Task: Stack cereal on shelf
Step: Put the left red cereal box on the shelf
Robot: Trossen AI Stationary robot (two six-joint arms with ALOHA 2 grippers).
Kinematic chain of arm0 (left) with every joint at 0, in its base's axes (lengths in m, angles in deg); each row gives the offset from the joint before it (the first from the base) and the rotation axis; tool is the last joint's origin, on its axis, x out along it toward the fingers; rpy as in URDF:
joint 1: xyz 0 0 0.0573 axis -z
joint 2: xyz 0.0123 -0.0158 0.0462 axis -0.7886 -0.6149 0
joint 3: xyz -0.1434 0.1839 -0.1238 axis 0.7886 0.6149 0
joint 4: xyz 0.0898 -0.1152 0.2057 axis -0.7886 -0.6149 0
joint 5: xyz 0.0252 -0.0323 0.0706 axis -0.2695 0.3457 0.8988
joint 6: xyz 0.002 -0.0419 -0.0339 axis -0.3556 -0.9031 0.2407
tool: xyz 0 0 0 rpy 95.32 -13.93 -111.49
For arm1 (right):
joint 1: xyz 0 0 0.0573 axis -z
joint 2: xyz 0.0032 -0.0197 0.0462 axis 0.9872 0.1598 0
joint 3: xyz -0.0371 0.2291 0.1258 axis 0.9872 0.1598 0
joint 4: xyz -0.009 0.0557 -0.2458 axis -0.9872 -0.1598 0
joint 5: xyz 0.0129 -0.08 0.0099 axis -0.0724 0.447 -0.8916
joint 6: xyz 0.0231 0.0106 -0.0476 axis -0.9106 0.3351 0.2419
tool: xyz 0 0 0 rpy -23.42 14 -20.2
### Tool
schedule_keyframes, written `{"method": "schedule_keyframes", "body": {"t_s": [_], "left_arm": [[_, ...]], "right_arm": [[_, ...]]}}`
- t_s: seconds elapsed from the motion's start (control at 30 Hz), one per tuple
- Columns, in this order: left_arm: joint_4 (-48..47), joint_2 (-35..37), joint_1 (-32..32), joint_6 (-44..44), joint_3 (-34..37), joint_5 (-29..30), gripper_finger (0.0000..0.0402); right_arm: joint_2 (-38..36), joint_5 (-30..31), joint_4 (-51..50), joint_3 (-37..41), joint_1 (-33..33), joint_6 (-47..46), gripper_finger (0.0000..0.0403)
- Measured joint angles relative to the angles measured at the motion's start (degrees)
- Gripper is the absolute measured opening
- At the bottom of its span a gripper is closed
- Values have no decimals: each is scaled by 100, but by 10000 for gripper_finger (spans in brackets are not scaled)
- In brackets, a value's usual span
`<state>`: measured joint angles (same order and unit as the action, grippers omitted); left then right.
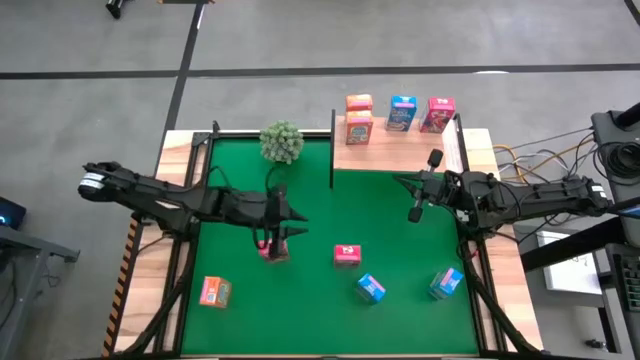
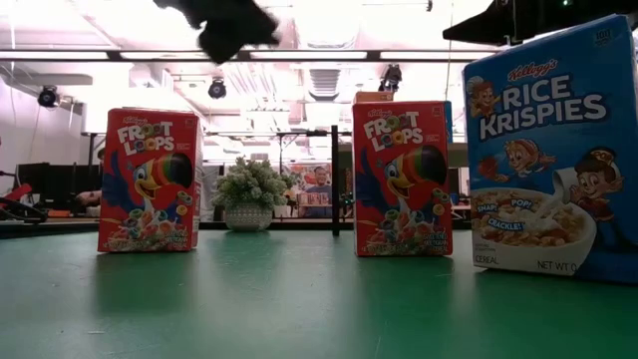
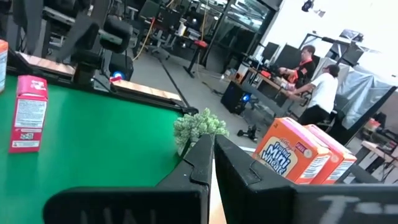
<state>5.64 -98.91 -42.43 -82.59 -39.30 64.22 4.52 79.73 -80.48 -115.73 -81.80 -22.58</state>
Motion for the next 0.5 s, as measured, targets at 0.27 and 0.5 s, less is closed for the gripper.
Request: {"method": "schedule_keyframes", "body": {"t_s": [0.27,0.5], "left_arm": [[-3398,-596,235,-1118,-1190,-264,202],[-3939,-869,497,-1371,-1341,-264,235]], "right_arm": [[4,0,2,14,0,18,9],[2,0,-8,92,0,-109,9]]}}
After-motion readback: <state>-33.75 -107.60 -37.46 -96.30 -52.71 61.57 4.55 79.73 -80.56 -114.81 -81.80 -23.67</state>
